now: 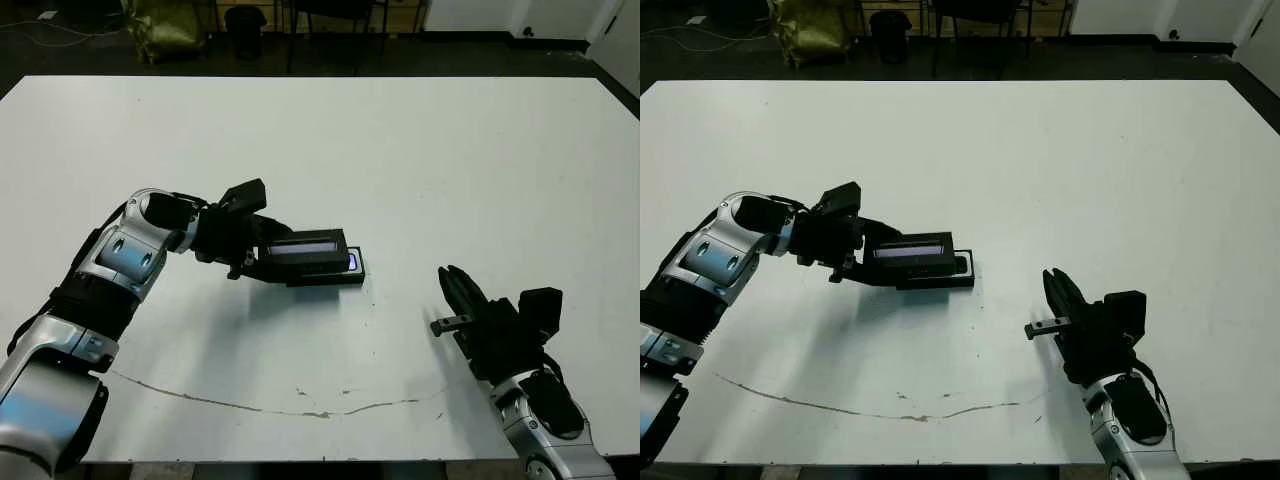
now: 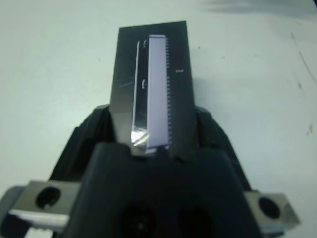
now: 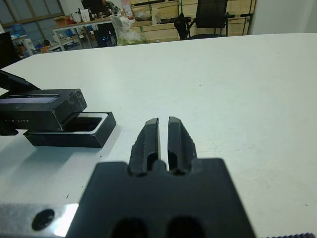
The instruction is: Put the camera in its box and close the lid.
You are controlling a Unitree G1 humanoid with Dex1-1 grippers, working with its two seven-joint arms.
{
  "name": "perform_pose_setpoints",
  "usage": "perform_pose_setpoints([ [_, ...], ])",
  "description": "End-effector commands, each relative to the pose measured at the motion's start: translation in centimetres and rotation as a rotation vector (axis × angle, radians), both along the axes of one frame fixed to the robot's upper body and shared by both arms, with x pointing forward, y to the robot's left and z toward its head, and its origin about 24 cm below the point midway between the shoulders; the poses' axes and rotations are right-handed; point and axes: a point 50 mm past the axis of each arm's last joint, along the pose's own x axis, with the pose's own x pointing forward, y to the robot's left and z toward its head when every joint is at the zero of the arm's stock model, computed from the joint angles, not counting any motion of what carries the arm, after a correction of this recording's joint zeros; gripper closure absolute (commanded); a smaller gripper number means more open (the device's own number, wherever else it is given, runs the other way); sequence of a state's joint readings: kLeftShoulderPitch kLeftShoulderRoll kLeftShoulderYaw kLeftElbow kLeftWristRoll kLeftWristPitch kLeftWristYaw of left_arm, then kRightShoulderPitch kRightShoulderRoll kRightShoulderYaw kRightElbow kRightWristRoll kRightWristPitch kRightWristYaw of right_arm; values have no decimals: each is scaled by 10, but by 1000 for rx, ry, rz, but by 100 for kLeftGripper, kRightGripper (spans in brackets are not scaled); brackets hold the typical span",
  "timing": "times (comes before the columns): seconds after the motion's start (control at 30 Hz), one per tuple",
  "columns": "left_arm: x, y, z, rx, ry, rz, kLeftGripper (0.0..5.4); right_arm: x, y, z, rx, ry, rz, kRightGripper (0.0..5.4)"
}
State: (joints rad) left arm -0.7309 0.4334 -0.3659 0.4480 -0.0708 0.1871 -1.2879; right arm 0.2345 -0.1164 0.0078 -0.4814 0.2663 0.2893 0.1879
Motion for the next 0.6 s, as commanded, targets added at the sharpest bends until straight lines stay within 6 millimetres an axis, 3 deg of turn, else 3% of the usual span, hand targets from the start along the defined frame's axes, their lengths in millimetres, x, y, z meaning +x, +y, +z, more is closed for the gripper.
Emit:
perform_pose_setpoints([
  [0.03, 4, -3, 4, 40, -4, -18, 270, -1, -1, -5, -8, 20, -3, 540],
  [0.6, 22, -28, 21, 60, -112, -82, 270, 0, -4, -12, 3, 8, 6, 540],
])
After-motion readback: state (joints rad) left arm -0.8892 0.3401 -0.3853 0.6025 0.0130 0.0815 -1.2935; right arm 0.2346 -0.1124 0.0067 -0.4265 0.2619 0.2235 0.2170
